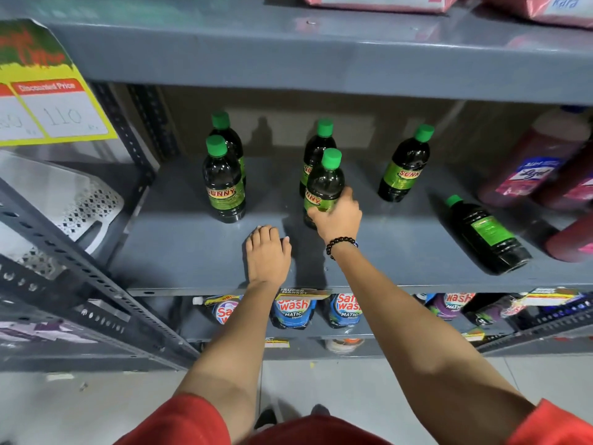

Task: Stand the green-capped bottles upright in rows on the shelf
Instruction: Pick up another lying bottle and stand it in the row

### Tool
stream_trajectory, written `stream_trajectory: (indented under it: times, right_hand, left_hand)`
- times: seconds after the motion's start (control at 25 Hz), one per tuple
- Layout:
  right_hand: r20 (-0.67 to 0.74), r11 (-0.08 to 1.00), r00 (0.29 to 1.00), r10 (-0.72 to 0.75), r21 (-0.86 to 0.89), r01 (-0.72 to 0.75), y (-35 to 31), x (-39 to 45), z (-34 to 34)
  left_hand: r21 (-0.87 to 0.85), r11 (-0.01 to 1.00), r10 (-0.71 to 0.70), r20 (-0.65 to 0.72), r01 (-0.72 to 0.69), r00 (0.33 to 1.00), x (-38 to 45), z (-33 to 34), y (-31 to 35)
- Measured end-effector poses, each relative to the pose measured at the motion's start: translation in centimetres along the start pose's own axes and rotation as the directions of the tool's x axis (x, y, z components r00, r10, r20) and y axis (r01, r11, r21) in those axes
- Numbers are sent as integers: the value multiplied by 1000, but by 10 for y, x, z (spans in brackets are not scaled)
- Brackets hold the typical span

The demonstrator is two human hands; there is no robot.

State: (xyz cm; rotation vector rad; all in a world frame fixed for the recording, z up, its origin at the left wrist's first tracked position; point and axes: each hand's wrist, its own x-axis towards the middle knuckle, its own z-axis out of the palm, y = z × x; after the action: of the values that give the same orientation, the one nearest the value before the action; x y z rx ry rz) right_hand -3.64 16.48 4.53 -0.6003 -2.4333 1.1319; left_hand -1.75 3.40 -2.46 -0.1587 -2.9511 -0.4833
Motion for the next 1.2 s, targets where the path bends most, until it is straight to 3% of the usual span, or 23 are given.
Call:
stream_trajectory:
  times: [0.12,0.28,0.36,0.56,0.72,0.92,1.08,1.2]
  right_hand:
    - [81,995,997,9,94,-17,0,-3,-2]
    - [-38,992,994,100,85,-96,-18,-3,6]
    - [-36,993,996,77,97,-74,-19,2,6]
    - [115,961,993,-7,276,-25,-6,9,-6]
    - [248,958,967,-55,286,-19,-2,18,-14]
    - [294,961,954,-64,277,-21,12,13,-21]
    - [140,978,990,27,201,-55,58,6,-61]
    - [-12,994,994,108,-28,-108,101,7,-107]
  left_hand:
    - [3,1000,0,0,0,1000,-1,0,0]
    - [24,1000,0,4,0,1000,0,1,0]
    - [22,1000,0,1,0,1000,0,1,0]
    - [9,1000,4,-13,-4,1000,0,2,0]
    - [11,1000,6,-14,-6,1000,0,2,1]
    - [28,999,31,-15,-30,999,-4,-2,5]
    - [-48,991,123,-27,-124,992,-15,2,44]
    - [-124,965,234,-2,-232,972,-22,13,85]
